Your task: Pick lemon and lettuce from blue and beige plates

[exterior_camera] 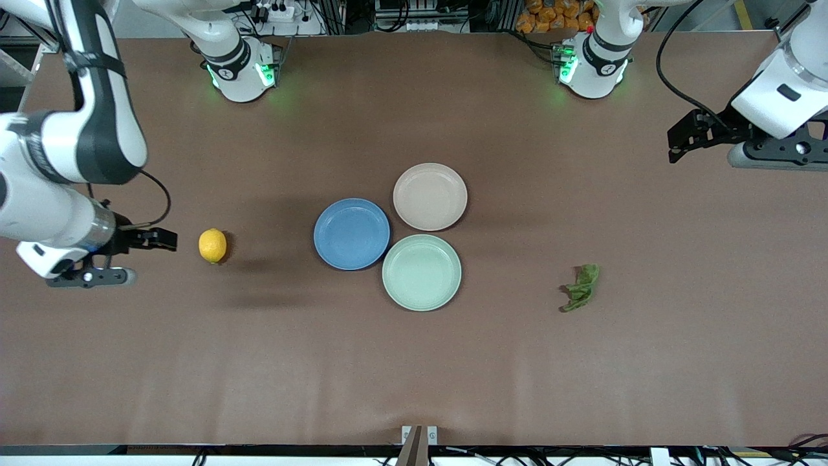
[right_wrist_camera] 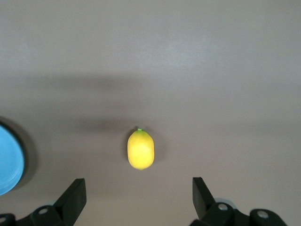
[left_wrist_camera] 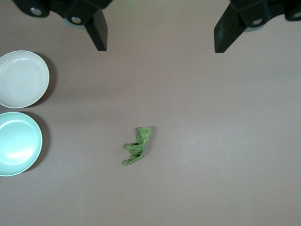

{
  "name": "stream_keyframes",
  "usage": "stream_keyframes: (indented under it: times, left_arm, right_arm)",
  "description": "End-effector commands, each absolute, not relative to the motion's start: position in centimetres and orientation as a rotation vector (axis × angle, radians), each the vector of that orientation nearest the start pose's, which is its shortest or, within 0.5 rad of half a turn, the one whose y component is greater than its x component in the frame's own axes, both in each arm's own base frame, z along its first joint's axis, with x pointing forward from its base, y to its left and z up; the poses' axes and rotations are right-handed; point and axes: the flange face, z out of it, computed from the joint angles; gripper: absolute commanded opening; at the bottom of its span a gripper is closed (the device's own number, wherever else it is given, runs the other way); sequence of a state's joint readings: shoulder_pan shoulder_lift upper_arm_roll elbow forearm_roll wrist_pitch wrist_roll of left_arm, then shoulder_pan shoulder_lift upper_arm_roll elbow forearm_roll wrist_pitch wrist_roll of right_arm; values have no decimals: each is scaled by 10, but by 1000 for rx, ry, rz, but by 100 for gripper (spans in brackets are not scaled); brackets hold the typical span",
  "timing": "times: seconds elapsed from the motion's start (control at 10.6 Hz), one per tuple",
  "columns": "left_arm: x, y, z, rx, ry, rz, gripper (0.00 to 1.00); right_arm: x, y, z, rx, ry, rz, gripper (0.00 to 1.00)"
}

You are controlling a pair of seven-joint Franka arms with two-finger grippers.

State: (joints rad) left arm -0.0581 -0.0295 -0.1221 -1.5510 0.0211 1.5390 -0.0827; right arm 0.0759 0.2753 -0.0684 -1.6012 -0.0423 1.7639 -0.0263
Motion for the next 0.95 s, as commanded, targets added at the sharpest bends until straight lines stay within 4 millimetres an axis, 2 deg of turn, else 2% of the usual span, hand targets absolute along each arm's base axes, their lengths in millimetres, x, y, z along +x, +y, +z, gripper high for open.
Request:
stream_keyframes:
  times: [0.0, 0.47, 0.66, 0.85]
  left_arm:
    - [524, -104, 654, -3107, 157, -23, 100]
    - [527, -104, 653, -3160, 116, -24, 100]
    - [529, -102, 654, -3164, 109, -42, 100]
    - [531, -102, 653, -3160, 113, -51, 100]
  right_arm:
    - [627, -3, 509, -3178, -67, 128, 100]
    - [601, -13, 590, -3174, -37, -15, 100]
    - [587, -14, 615, -3173, -26, -40, 100]
    - [579, -14, 629, -3170, -27, -69, 100]
